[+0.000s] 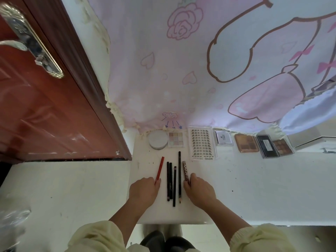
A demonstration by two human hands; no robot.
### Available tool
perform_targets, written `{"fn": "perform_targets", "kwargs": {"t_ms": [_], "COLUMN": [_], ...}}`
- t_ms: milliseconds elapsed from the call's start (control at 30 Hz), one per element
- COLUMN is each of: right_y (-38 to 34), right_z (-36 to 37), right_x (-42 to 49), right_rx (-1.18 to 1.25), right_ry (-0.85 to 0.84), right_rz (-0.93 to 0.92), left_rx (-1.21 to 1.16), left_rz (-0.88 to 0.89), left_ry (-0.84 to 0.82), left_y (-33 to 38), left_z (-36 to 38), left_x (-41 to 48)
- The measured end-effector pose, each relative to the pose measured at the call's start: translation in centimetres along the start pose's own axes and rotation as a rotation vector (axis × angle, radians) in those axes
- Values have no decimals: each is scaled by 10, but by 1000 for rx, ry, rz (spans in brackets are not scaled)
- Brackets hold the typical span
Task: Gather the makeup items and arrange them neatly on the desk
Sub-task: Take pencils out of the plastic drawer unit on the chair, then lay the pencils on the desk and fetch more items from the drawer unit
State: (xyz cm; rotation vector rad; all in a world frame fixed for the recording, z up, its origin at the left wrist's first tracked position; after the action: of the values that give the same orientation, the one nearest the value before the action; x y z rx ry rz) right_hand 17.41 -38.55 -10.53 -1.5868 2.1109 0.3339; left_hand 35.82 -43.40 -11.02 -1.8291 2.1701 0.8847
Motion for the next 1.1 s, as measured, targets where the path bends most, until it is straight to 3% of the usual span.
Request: {"fn": "perform_targets", "kwargs": {"t_ms": [167, 300, 533, 833, 1100], "right_y": [3, -8, -63, -166, -248], "right_z": [-13, -39, -44, 42, 131], "right_x": [0, -6, -55, -237, -458], "right_rx": [-23, -18, -133, -470, -554], "right_ry": [19, 159, 249, 225, 148], "right_rz": [-10, -133, -550, -1181, -1644], "left_rx": [2, -45, -44, -254, -426], "left_rz": [-10, -79, -307, -741, -1141], "left_ry": [52, 201, 440, 641, 844], "left_y": [0, -8, -30, -76, -126], "left_z": [-10, -26, -37, 34, 118], "left_x": [-15, -41, -141, -379, -611]}}
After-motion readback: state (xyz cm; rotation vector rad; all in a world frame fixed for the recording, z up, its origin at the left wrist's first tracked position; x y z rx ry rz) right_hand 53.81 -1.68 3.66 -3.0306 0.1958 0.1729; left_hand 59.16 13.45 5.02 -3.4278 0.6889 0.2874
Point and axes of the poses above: each hand's wrist, its own x-axis towards the middle knuckle, its own z-axis out of the palm, y = z × x, the point moved 7 cm from there along x, towards the middle knuckle, and after that the axes turned 12 degrees about -x, right-handed, at the moved point
